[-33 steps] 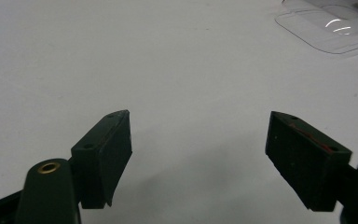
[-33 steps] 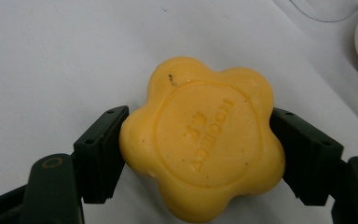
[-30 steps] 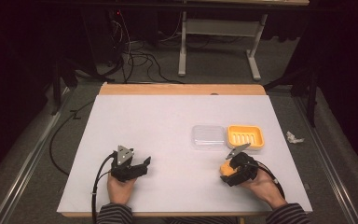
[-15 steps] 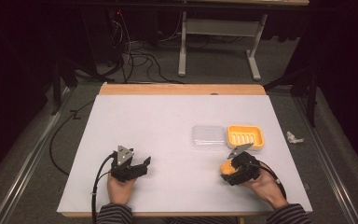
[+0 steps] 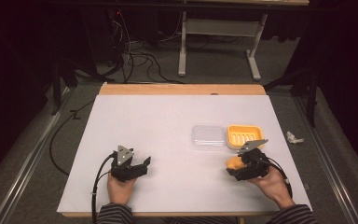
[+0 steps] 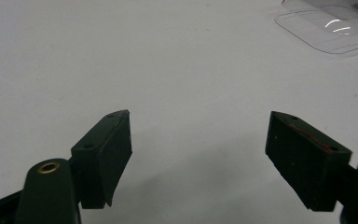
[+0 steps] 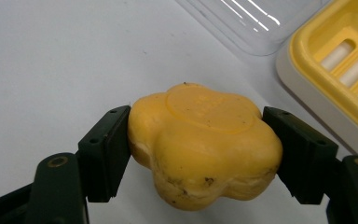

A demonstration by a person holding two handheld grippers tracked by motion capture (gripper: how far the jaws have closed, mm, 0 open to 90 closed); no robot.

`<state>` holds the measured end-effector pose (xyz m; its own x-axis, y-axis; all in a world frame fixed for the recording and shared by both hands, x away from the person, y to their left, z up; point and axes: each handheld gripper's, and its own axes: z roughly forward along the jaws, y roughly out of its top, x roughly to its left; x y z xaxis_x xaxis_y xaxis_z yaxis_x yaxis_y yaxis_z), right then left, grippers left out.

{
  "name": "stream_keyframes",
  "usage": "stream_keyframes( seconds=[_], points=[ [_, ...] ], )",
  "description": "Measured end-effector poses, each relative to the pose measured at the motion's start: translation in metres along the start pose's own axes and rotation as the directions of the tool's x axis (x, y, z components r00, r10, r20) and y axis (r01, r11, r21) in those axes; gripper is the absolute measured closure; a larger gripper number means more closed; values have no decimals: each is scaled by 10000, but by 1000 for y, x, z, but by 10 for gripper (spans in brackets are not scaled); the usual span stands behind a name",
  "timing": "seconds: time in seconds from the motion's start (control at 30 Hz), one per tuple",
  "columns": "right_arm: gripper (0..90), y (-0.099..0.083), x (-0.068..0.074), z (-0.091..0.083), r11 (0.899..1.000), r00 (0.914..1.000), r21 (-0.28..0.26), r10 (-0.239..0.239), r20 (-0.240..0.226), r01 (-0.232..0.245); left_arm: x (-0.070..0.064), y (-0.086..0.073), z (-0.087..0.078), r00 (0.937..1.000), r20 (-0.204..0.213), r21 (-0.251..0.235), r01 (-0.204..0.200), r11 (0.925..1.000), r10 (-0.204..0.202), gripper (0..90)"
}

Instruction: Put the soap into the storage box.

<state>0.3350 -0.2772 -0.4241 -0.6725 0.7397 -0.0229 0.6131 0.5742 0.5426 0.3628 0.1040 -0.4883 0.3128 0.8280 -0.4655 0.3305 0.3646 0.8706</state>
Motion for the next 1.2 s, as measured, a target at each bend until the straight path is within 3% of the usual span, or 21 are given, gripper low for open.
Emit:
stream_keyframes(
  seconds=[0.4,0.77,1.2],
  points=[
    [275,2,-14,-23,9982,9979,-488,362,536,-336,0,0,1,10000,-10,23,70,10000,-70,232],
    [275,3,-29,-29,9952,9934,-734,716,895,-651,0,0,0,10000,1,52,67,10000,-67,233],
    [275,2,-54,-32,9785,9775,-1195,1812,1076,-1682,0,0,0,10000,-10,40,55,10000,-55,231]
  ],
)
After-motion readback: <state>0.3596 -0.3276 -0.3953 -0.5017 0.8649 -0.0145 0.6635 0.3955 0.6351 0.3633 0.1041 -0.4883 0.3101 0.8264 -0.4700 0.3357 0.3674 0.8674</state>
